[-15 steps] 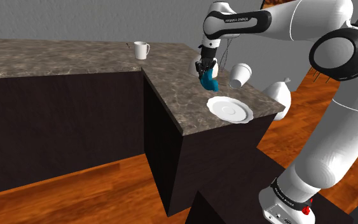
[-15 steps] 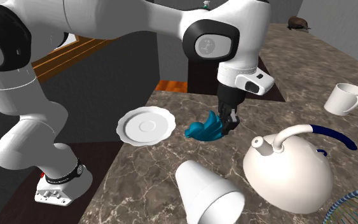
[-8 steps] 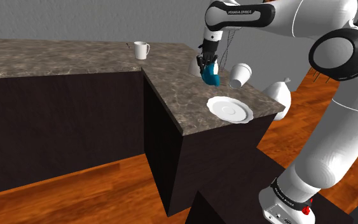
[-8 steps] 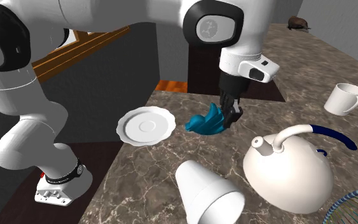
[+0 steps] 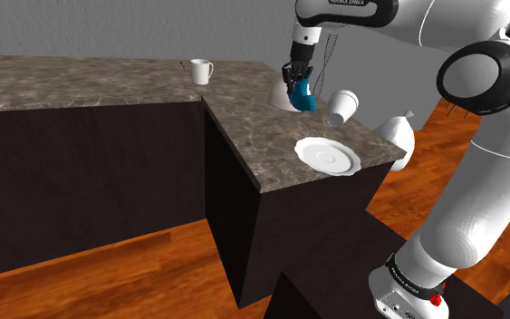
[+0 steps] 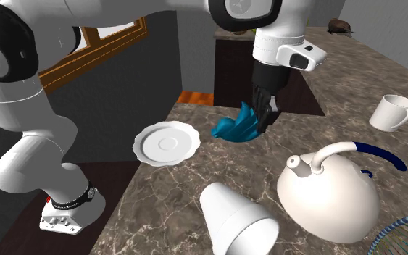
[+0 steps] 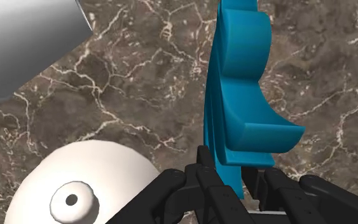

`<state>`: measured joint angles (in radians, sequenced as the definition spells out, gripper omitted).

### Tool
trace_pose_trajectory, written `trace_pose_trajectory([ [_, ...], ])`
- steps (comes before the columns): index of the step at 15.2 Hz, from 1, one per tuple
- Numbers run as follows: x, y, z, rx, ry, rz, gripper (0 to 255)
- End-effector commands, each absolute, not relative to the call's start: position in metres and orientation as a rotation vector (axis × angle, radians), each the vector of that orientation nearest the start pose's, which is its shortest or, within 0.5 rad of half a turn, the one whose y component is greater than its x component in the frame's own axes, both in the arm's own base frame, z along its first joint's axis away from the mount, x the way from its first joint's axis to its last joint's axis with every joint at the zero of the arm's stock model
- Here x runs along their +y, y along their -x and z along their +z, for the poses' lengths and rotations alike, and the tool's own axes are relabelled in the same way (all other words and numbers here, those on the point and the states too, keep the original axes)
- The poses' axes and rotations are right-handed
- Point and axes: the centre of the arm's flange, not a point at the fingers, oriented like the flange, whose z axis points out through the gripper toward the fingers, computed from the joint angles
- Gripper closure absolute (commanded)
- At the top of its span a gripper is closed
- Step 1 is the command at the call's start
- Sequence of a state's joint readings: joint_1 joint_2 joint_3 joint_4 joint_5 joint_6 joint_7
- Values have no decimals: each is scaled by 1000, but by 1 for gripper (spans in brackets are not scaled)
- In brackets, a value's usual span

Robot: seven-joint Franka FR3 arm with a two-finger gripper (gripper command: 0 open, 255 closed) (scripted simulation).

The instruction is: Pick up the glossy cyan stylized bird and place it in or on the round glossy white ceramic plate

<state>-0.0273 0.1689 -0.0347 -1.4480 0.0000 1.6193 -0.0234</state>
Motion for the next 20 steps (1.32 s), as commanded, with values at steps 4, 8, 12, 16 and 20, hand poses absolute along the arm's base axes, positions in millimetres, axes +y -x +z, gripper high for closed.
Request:
trace_pose_trajectory([
  [4, -29, -584, 602, 60, 3147, -3, 255],
  [8, -15, -533, 602, 60, 3147, -3, 255],
  [12, 0, -482, 603, 60, 3147, -3, 255],
  [16, 14, -431, 604, 60, 3147, -3, 255],
  [20, 29, -381, 605, 60, 3147, -3, 255],
])
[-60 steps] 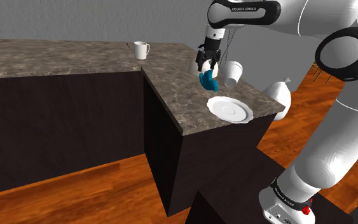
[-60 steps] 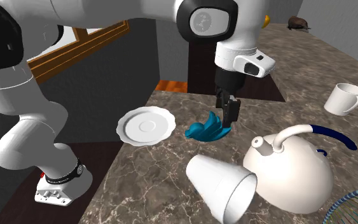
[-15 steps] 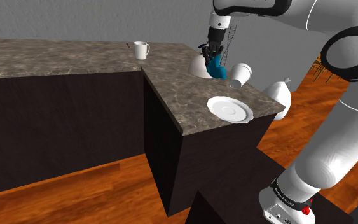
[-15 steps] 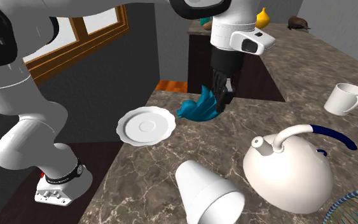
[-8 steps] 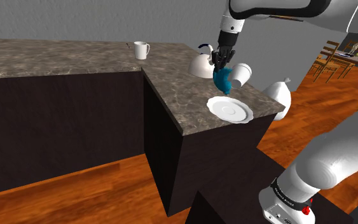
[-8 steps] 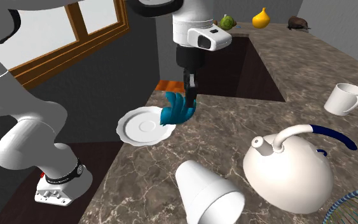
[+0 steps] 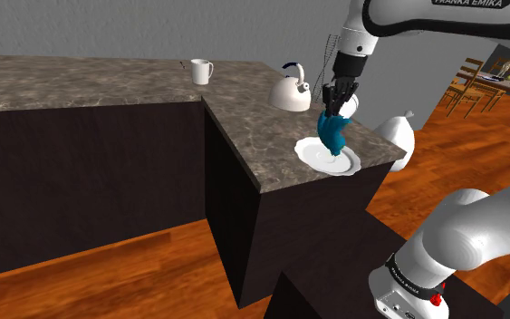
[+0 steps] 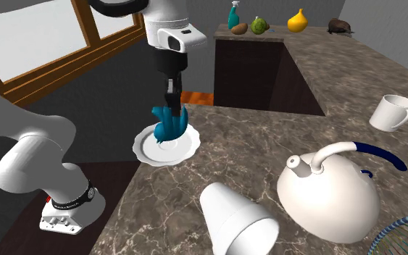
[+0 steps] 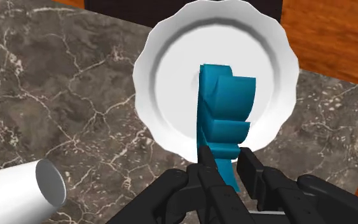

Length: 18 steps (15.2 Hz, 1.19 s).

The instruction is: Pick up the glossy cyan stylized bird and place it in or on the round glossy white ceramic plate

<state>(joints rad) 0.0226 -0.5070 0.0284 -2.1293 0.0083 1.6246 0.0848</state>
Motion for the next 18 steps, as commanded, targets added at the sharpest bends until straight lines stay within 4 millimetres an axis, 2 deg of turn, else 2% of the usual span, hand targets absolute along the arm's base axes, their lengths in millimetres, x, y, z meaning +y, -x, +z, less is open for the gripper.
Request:
trace_pose_trajectory([
  [1, 33, -366, 605, 60, 3147, -3, 255],
  [4, 33, -366, 589, 60, 3147, -3, 255],
  [5, 32, -368, 595, 60, 3147, -3, 255],
  [6, 32, -368, 595, 60, 3147, -3, 0],
  [12, 65, -372, 529, -702, 3026, -41, 0],
  [18, 66, -372, 497, -702, 3026, -41, 0],
])
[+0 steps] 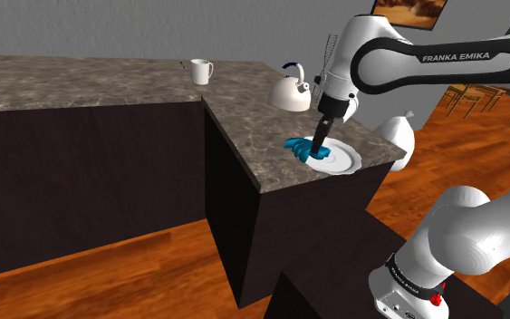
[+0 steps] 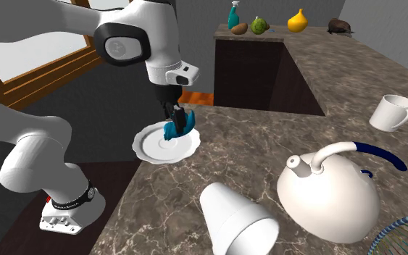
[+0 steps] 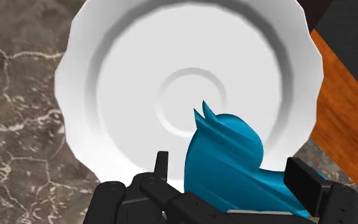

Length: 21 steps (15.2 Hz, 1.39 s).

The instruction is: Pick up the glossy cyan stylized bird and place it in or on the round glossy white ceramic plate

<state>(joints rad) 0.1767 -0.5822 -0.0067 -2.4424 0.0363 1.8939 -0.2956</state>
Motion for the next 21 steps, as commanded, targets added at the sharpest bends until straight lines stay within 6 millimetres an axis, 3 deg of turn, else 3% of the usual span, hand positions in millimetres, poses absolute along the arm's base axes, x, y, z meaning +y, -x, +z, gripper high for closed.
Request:
trace_pose_trajectory([
  [1, 66, -372, 492, -702, 3026, -41, 0],
  [10, 66, -372, 489, -702, 3026, -41, 0],
  [11, 66, -372, 489, -702, 3026, -41, 255],
  [21, 66, -372, 494, -702, 3026, -41, 255],
])
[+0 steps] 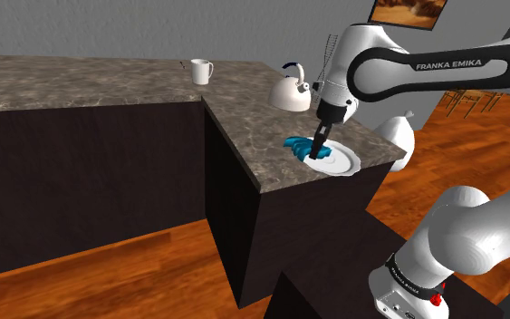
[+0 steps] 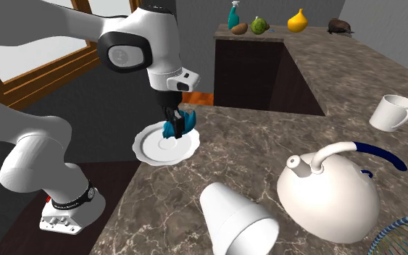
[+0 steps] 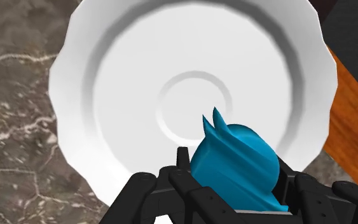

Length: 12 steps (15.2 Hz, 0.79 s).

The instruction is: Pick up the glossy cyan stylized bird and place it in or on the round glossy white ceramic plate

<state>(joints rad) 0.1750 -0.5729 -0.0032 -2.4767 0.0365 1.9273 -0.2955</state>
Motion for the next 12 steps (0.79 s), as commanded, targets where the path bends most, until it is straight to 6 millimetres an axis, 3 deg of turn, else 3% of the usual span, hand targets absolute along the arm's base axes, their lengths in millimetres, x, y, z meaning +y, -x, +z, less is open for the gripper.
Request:
trace_pose_trajectory([
  [1, 66, -372, 499, -702, 3026, -41, 255],
  [12, 66, -372, 557, -702, 3026, -41, 255],
])
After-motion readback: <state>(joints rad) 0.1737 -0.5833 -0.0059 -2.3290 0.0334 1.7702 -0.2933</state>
